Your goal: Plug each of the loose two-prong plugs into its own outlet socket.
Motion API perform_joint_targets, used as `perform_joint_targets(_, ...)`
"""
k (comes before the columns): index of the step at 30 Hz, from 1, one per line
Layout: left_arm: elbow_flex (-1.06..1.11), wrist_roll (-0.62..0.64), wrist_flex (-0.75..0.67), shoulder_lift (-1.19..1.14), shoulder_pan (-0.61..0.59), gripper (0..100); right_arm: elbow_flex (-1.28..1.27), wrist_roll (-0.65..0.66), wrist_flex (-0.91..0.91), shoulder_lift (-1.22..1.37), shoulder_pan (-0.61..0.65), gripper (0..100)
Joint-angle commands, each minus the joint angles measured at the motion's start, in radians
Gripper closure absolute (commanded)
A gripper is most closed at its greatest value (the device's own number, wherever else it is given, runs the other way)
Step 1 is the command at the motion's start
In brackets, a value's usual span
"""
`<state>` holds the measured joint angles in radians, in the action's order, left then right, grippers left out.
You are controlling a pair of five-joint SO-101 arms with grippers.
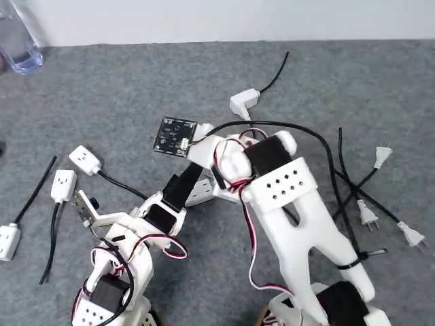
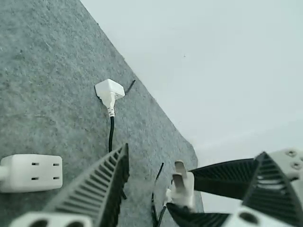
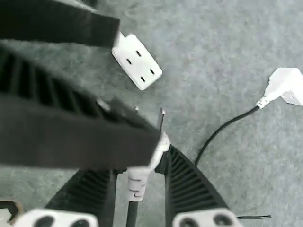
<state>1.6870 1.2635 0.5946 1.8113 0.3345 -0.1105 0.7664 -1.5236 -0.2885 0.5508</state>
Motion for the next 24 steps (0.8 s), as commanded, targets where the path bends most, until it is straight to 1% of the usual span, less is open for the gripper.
perform_joint_targets(1,-0.004,0.008,-0.025,0.009,0.006,62,0.071,-0.034,-0.007,-0.042,0.042,99.1)
perform_joint_targets(5,-0.004,0.012,-0.021,0.009,0.006,62,0.172,-0.081,-0.044,-0.042,0.059,99.1)
perform_joint_targets(10,-0.004,0.012,-0.021,0.009,0.003,62,0.29,-0.087,-0.127,-0.036,0.094,99.1)
perform_joint_targets(13,-0.004,0.012,-0.021,0.009,0.002,62,0.298,-0.089,-0.139,-0.042,0.101,99.1)
perform_joint_targets(16,-0.004,0.012,-0.021,0.009,0.002,62,0.299,-0.118,-0.139,-0.042,0.099,99.1)
perform_joint_targets(24,-0.004,0.012,-0.021,0.009,0.0,62,0.301,-0.123,-0.139,-0.051,0.099,99.1)
